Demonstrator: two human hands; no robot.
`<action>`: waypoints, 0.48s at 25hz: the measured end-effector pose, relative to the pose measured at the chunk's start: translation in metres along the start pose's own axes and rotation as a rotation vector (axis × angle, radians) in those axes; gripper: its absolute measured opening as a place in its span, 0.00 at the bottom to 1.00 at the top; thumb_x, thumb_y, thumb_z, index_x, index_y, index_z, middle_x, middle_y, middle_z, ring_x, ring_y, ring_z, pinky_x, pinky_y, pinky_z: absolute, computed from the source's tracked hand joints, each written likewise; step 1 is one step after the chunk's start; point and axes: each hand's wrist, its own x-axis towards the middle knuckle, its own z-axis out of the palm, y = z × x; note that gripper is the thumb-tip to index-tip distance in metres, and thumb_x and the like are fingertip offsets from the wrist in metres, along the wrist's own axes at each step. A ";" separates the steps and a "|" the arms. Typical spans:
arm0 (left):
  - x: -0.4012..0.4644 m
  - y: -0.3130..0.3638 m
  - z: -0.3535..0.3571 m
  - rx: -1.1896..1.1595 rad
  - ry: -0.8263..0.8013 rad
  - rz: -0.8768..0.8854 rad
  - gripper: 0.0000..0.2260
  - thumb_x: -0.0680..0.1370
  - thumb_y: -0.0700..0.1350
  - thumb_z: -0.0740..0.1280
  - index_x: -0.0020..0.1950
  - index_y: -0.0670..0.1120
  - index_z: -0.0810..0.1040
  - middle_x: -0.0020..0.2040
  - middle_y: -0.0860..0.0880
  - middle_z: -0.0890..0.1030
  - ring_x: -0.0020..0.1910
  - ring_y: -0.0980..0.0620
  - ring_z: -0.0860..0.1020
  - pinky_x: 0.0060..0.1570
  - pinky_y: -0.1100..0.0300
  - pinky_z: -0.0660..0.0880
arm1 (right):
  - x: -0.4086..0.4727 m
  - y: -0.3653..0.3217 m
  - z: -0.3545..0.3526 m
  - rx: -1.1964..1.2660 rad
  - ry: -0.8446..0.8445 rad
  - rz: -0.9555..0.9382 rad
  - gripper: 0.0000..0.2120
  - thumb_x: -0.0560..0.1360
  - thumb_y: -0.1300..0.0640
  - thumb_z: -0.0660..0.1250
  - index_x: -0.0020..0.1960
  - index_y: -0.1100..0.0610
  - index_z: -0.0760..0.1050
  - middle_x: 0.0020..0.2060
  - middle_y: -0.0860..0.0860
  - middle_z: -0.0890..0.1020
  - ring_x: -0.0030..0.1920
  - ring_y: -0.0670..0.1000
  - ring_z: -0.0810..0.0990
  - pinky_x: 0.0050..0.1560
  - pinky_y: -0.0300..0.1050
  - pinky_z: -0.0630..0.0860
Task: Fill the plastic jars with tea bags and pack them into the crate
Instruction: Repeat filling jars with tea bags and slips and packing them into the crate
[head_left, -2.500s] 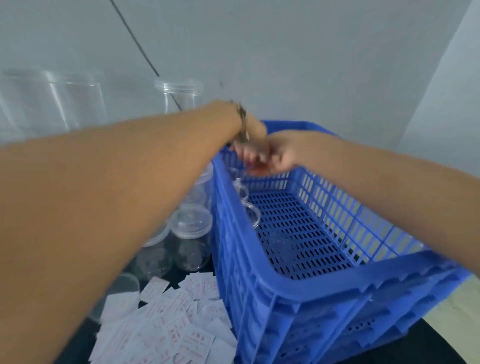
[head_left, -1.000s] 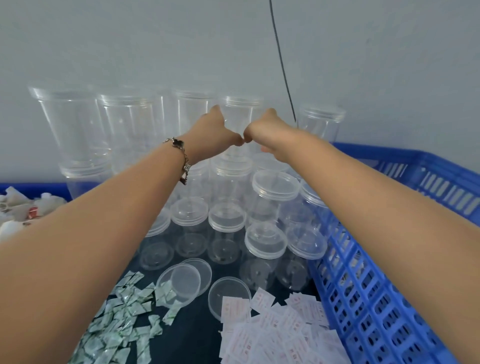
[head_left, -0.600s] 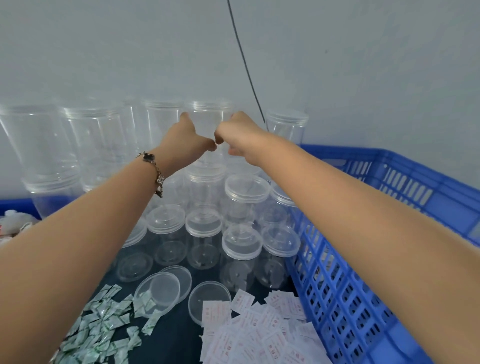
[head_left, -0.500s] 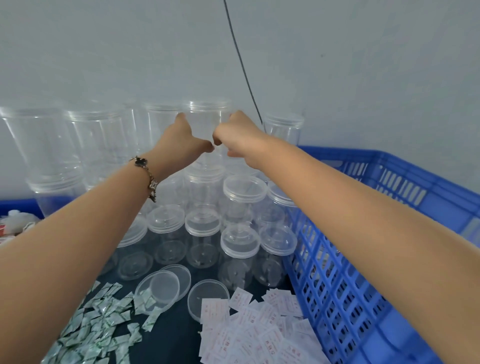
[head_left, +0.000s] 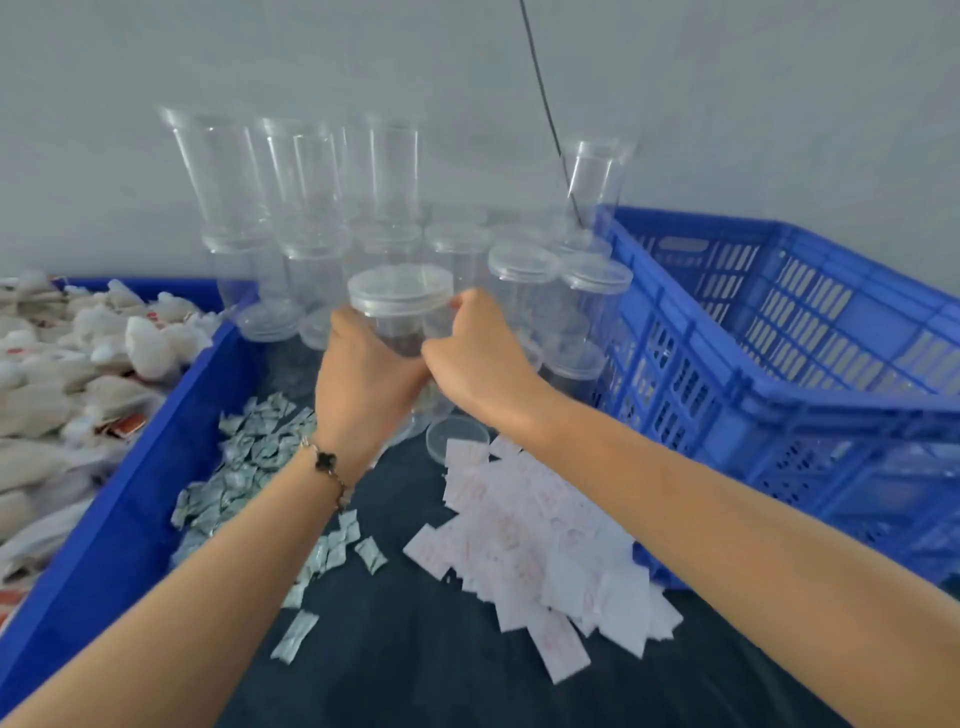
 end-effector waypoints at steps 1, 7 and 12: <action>-0.018 -0.013 -0.001 -0.012 -0.009 0.000 0.35 0.64 0.55 0.75 0.63 0.43 0.64 0.53 0.52 0.72 0.49 0.51 0.74 0.34 0.63 0.65 | -0.010 0.007 0.007 0.040 0.016 0.019 0.20 0.75 0.59 0.61 0.65 0.59 0.61 0.63 0.57 0.69 0.56 0.56 0.73 0.52 0.46 0.71; -0.103 -0.082 0.004 0.094 -0.169 0.174 0.34 0.63 0.52 0.76 0.65 0.50 0.66 0.53 0.58 0.70 0.51 0.56 0.73 0.37 0.70 0.66 | -0.050 0.051 0.054 -0.544 -0.100 -0.087 0.40 0.68 0.29 0.59 0.72 0.50 0.58 0.64 0.56 0.68 0.64 0.59 0.66 0.50 0.52 0.67; -0.116 -0.109 0.004 0.095 -0.227 0.146 0.36 0.63 0.53 0.78 0.68 0.52 0.67 0.52 0.65 0.66 0.47 0.70 0.70 0.37 0.73 0.67 | -0.060 0.073 0.083 -0.665 -0.166 -0.145 0.36 0.71 0.30 0.57 0.71 0.51 0.61 0.63 0.57 0.68 0.62 0.59 0.64 0.46 0.49 0.63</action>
